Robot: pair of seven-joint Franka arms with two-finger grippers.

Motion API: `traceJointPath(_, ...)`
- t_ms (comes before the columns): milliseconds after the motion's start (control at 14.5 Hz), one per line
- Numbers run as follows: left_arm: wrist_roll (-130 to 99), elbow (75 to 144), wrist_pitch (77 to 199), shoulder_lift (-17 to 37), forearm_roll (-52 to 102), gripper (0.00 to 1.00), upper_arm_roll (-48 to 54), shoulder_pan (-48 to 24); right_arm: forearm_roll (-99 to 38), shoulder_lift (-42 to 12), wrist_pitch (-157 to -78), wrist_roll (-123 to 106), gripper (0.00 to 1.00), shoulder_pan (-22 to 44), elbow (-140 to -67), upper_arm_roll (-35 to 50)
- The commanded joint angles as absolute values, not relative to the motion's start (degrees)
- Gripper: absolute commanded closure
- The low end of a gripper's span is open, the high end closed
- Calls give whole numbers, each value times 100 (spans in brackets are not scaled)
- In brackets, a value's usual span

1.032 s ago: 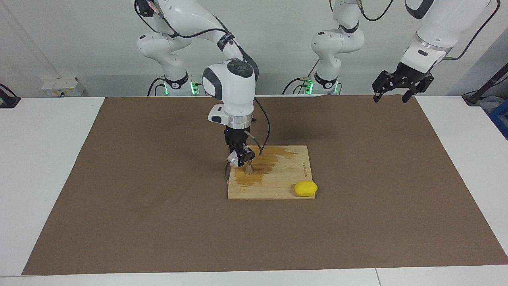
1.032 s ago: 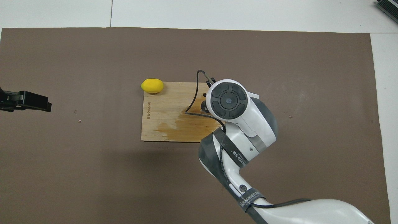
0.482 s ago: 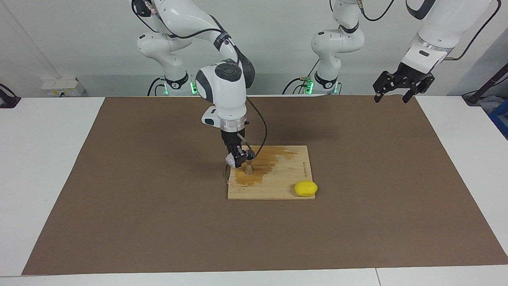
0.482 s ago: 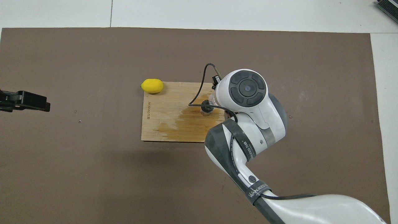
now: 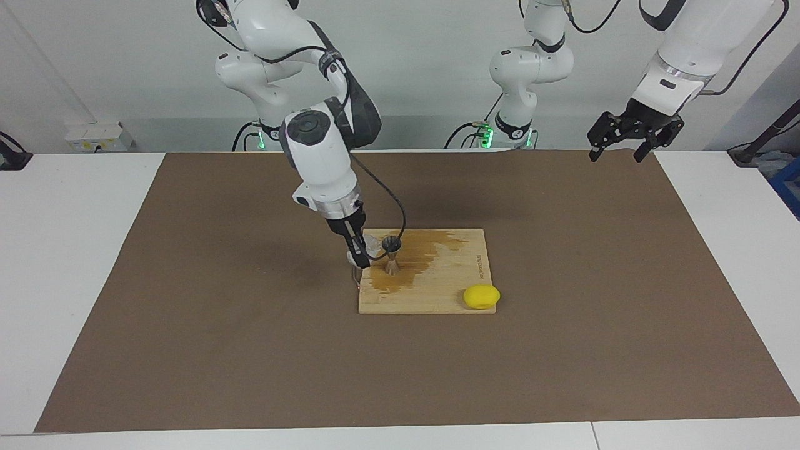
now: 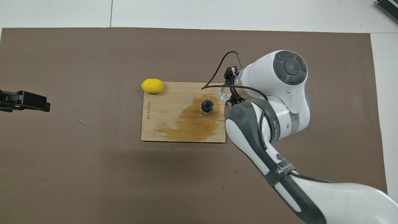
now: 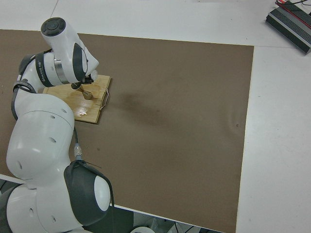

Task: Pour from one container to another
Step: 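Carry the clear glass back toward its starting spot with the right gripper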

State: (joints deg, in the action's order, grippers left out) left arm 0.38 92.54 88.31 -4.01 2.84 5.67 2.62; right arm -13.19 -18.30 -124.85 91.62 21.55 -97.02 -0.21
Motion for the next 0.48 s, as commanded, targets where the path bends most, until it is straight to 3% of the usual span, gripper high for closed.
traceJointPath(0,70,9352,8930,-457,185,0,606,325,-2142,-1767,-12349,8449,64,1628,-9791,26)
traceJointPath(413,70,9352,8930,-457,185,0,606,325,-3698,-1749,-12164,7157,64,503,-10352,26)
